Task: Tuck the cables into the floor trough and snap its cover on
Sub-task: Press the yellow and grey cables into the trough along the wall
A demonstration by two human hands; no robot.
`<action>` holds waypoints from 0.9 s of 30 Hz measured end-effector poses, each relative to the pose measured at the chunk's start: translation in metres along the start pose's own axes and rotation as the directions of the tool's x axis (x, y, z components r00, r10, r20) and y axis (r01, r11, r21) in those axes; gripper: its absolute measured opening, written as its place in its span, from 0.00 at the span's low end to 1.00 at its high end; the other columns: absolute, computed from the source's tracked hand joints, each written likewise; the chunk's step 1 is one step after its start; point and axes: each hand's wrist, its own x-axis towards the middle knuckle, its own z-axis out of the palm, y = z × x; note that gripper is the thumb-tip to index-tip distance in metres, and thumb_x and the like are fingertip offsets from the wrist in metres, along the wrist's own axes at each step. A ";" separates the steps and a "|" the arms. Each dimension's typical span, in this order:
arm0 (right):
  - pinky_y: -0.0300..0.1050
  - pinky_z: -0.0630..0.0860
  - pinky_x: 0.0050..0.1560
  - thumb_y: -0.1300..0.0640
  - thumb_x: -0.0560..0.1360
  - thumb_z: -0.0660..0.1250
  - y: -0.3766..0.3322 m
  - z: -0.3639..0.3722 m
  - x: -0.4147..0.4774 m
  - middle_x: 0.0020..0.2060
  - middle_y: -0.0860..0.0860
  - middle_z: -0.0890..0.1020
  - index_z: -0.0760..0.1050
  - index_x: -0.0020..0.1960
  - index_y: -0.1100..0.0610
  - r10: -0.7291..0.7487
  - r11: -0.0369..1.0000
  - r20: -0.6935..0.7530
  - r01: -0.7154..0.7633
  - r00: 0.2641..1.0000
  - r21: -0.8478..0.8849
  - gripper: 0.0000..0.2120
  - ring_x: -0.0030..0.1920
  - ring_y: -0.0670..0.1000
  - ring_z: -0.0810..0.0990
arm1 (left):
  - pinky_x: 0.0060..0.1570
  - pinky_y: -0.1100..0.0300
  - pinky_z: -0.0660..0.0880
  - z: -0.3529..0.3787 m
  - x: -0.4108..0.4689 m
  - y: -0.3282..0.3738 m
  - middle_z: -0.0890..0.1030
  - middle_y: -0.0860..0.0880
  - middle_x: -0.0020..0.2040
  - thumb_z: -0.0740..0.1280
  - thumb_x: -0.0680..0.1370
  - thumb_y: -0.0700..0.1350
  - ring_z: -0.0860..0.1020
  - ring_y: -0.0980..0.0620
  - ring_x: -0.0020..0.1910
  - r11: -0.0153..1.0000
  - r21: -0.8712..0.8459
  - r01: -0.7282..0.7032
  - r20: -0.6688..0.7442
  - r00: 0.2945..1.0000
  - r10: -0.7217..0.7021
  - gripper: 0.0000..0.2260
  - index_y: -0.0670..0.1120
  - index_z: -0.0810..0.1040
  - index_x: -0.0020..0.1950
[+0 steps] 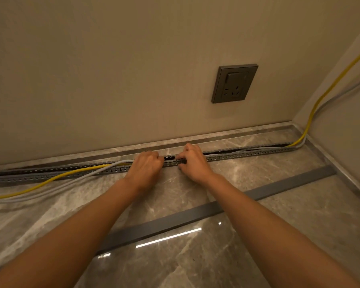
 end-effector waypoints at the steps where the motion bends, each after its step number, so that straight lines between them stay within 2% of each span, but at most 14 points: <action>1: 0.45 0.66 0.61 0.65 0.74 0.64 0.000 -0.001 0.000 0.55 0.59 0.73 0.76 0.60 0.61 0.006 1.000 0.013 -0.006 1.000 0.005 0.15 0.60 0.56 0.68 | 0.46 0.50 0.75 0.001 0.002 0.002 0.81 0.36 0.49 0.62 0.76 0.37 0.79 0.37 0.48 1.000 -0.015 0.025 0.022 0.999 -0.025 0.08 0.36 0.78 0.52; 4: 0.48 0.67 0.62 0.66 0.74 0.63 0.000 -0.007 -0.002 0.56 0.58 0.74 0.76 0.61 0.60 -0.020 0.999 0.038 0.021 0.999 -0.026 0.16 0.61 0.57 0.68 | 0.50 0.51 0.74 0.000 0.009 0.003 0.79 0.41 0.56 0.58 0.79 0.40 0.78 0.41 0.54 0.997 0.060 0.055 0.103 0.993 -0.061 0.10 0.40 0.74 0.57; 8: 0.50 0.64 0.64 0.67 0.75 0.61 0.017 -0.015 -0.016 0.54 0.57 0.78 0.75 0.61 0.58 -0.140 0.966 -0.050 0.126 0.989 -0.228 0.17 0.59 0.58 0.71 | 0.53 0.52 0.74 -0.009 0.016 0.012 0.78 0.42 0.59 0.57 0.80 0.38 0.77 0.43 0.57 0.986 0.169 0.008 0.203 0.978 -0.042 0.10 0.42 0.72 0.60; 11: 0.51 0.65 0.63 0.67 0.74 0.61 0.041 -0.024 -0.025 0.53 0.58 0.80 0.77 0.59 0.61 -0.111 0.961 -0.133 0.072 0.985 -0.265 0.15 0.56 0.59 0.74 | 0.55 0.53 0.73 -0.015 0.020 0.024 0.77 0.42 0.59 0.57 0.80 0.37 0.76 0.43 0.58 0.976 0.215 -0.037 0.205 0.979 -0.007 0.10 0.42 0.72 0.60; 15: 0.53 0.72 0.57 0.70 0.69 0.64 0.059 -0.030 -0.031 0.45 0.61 0.84 0.80 0.51 0.65 -0.108 0.961 -0.190 0.054 0.976 -0.272 0.12 0.49 0.61 0.78 | 0.54 0.51 0.71 -0.014 0.031 0.050 0.76 0.41 0.59 0.57 0.79 0.35 0.76 0.41 0.57 0.987 0.122 -0.106 0.181 0.980 0.083 0.11 0.40 0.72 0.60; 18: 0.53 0.76 0.51 0.73 0.66 0.65 0.065 -0.031 -0.033 0.42 0.62 0.83 0.80 0.50 0.66 -0.093 0.984 -0.219 0.055 0.971 -0.172 0.14 0.44 0.62 0.80 | 0.55 0.51 0.71 -0.007 0.038 0.067 0.74 0.41 0.61 0.57 0.79 0.34 0.75 0.41 0.57 0.998 0.001 -0.061 0.153 0.986 0.060 0.13 0.40 0.70 0.63; 21: 0.53 0.73 0.56 0.73 0.69 0.61 0.069 -0.037 -0.033 0.51 0.62 0.80 0.76 0.57 0.66 -0.103 0.987 -0.176 0.078 0.979 -0.142 0.17 0.51 0.62 0.78 | 0.53 0.51 0.72 -0.003 0.039 0.067 0.73 0.41 0.60 0.58 0.79 0.34 0.75 0.42 0.57 0.997 -0.081 -0.007 0.139 0.990 0.018 0.13 0.40 0.69 0.63; 25: 0.50 0.68 0.62 0.69 0.73 0.61 0.071 -0.038 -0.027 0.58 0.58 0.74 0.70 0.64 0.61 -0.083 0.986 -0.132 0.061 0.988 -0.158 0.20 0.58 0.58 0.72 | 0.52 0.52 0.71 -0.004 0.040 0.053 0.74 0.41 0.58 0.62 0.76 0.36 0.73 0.42 0.56 0.996 -0.078 0.037 0.028 0.999 -0.035 0.12 0.40 0.71 0.60; 27: 0.49 0.65 0.65 0.65 0.74 0.63 0.071 -0.035 -0.024 0.60 0.57 0.73 0.70 0.65 0.60 -0.065 0.982 -0.114 0.044 0.991 -0.184 0.19 0.61 0.57 0.70 | 0.54 0.51 0.71 -0.004 0.041 0.045 0.74 0.42 0.59 0.63 0.77 0.40 0.73 0.42 0.58 0.991 -0.072 0.110 0.119 0.988 -0.101 0.12 0.40 0.72 0.60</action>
